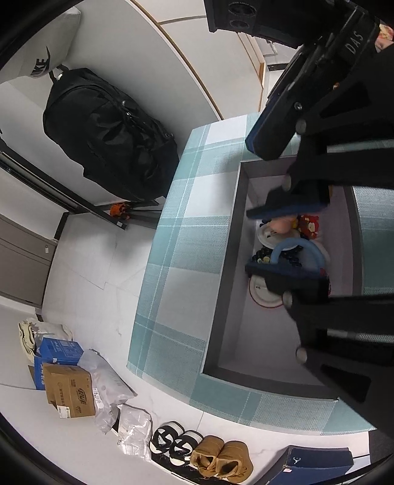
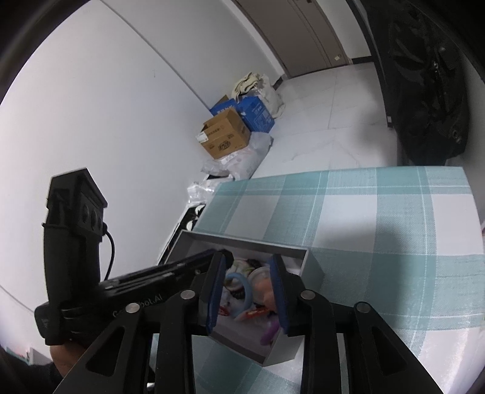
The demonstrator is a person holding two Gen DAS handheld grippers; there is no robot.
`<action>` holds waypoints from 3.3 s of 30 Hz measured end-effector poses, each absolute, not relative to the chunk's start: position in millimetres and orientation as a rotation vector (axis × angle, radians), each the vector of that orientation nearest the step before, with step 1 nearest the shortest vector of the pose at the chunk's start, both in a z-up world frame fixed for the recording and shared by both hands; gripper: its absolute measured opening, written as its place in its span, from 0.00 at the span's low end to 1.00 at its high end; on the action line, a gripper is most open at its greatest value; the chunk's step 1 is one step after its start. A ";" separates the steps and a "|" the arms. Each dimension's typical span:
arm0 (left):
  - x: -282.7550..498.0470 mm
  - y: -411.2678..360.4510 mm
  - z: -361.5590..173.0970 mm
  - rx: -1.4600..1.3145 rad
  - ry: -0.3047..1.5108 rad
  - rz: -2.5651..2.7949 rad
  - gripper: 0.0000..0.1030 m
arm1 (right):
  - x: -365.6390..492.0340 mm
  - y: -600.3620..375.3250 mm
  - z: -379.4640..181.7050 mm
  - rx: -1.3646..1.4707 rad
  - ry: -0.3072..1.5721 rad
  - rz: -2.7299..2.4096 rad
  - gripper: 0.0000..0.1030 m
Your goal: Organize jewelry
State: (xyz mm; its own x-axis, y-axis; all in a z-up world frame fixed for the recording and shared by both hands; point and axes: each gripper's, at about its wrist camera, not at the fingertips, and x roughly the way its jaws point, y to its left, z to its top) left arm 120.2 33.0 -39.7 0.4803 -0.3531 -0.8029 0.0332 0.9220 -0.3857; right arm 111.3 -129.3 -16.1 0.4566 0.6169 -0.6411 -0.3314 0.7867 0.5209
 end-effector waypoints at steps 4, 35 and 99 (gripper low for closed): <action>115.9 33.3 -33.3 -0.342 1.014 -0.248 0.47 | 109.7 -132.8 -13.8 0.352 0.920 0.592 0.38; 63.9 27.6 -2.5 -0.195 0.835 -0.195 0.63 | 57.9 -143.1 11.0 0.262 0.804 0.577 0.82; -10.1 25.6 -0.9 -0.119 0.700 -0.079 0.71 | -28.2 -161.4 13.5 0.199 0.682 0.561 1.00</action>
